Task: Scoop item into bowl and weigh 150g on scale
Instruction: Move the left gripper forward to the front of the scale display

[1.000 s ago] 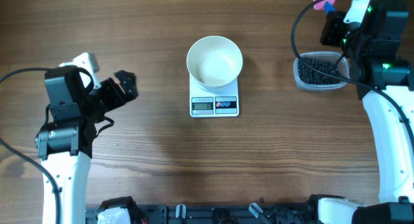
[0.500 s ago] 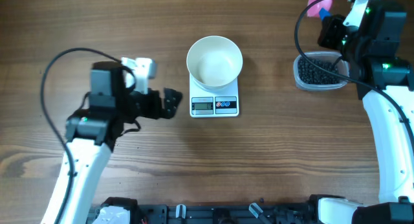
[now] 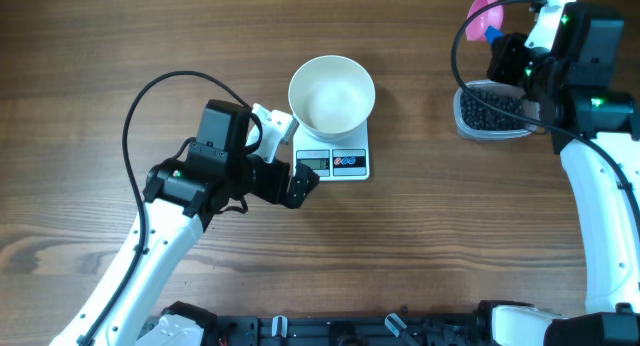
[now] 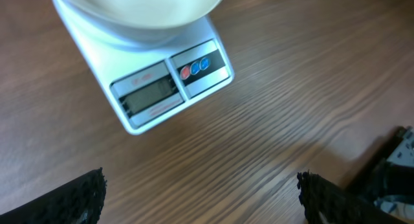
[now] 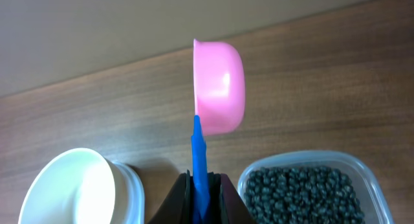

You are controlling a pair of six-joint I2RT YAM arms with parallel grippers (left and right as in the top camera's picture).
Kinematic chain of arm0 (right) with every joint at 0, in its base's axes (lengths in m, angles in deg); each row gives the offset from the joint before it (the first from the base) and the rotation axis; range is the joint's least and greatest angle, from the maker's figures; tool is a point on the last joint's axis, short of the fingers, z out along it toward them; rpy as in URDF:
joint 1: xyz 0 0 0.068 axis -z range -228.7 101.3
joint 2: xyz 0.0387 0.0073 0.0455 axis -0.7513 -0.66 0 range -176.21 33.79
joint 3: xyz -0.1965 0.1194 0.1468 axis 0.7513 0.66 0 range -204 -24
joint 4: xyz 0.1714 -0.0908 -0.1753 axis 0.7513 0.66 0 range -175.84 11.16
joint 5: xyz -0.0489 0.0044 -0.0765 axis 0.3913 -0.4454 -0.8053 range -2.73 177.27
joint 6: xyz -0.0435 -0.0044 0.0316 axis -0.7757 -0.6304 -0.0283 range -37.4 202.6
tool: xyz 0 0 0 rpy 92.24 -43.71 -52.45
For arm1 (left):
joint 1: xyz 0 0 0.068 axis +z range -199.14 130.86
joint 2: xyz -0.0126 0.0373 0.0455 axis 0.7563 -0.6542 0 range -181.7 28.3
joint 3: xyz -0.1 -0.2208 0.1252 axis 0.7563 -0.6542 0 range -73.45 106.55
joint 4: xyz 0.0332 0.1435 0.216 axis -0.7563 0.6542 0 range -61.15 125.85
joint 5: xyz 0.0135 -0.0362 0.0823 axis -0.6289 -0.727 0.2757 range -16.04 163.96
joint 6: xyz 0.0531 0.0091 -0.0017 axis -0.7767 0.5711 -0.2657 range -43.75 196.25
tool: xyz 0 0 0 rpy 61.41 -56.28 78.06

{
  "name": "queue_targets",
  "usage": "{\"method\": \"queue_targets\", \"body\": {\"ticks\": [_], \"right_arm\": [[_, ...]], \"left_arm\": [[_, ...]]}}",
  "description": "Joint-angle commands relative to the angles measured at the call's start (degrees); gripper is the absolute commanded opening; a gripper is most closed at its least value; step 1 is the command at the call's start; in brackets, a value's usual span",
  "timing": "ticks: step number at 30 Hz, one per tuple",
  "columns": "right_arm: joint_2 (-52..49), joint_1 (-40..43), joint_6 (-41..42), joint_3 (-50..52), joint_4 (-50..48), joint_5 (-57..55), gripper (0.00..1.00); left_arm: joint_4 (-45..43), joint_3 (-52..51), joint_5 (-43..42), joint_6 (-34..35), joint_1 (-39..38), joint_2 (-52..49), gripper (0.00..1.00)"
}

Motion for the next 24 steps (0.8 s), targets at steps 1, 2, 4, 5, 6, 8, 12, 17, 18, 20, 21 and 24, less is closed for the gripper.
{"method": "queue_targets", "body": {"ticks": [1,2,4,5,6,8,12,17,18,20,21,24], "right_arm": [[1.8,0.2,-3.0,-0.9,1.8,1.0,0.04],[2.1,0.2,-3.6,-1.1,2.5,0.9,0.04],[3.1,0.2,-5.0,-1.6,5.0,-0.8,0.04],[3.6,0.2,-5.0,-2.0,6.4,-2.4,0.04],[4.1,0.2,-5.0,-2.4,7.8,-4.0,0.04],[5.1,0.2,-5.2,-3.0,10.2,-5.8,0.04],[6.4,0.2,-6.1,-6.0,16.4,-4.8,0.04],[6.7,0.2,-6.1,-8.9,22.4,-3.5,0.04],[6.7,0.1,-6.1,-8.9,22.8,-3.7,0.04],[6.8,0.1,-5.9,-8.9,23.3,-3.6,0.04],[6.8,0.1,-5.8,-8.9,23.6,-3.4,0.04],[6.8,0.1,-3.4,-8.9,24.2,-1.8,0.04]], "left_arm": [[2.2,-0.1,7.2,6.3,-0.8,0.8,1.0],[2.8,-0.1,7.6,6.5,-1.1,1.2,1.0],[3.3,-0.1,9.0,7.8,-1.6,2.2,1.0],[3.5,-0.1,10.7,9.2,-1.9,2.7,1.0],[3.6,-0.1,12.5,10.8,-2.2,3.1,1.0],[3.8,-0.1,13.9,11.9,-3.1,3.8,1.0],[5.7,-0.1,14.0,14.9,-5.6,4.8,1.0],[7.7,-0.1,14.0,16.3,-7.0,6.8,1.0],[7.7,-0.1,13.7,16.3,-7.3,7.3,1.0],[7.6,-0.1,13.1,16.4,-7.5,7.9,1.0],[7.6,-0.1,13.1,16.4,-7.5,7.9,1.0],[7.6,-0.1,12.5,16.1,-7.5,7.8,1.0]]}}
